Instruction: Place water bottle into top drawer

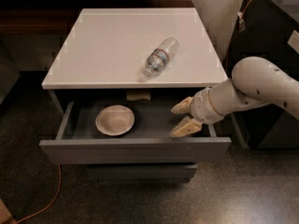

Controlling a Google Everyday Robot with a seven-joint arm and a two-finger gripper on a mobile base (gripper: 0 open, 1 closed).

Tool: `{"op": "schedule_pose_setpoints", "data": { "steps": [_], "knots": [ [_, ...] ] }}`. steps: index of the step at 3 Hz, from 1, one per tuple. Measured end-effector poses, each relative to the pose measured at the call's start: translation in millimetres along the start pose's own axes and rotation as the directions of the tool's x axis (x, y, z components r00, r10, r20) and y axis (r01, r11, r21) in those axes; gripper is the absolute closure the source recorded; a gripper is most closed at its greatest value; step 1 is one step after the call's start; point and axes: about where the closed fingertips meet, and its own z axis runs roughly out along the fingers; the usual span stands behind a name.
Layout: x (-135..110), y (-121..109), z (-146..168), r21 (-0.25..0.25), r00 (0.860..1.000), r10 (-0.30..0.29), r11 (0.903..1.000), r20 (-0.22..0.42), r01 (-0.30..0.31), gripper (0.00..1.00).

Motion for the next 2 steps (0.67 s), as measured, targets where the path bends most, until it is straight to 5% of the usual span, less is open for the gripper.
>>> {"op": "schedule_pose_setpoints", "data": {
  "steps": [2],
  "knots": [
    [11,-20,19,0.028,0.999,0.021,0.9994,-0.047,-0.02,0.87]
  ]
}}
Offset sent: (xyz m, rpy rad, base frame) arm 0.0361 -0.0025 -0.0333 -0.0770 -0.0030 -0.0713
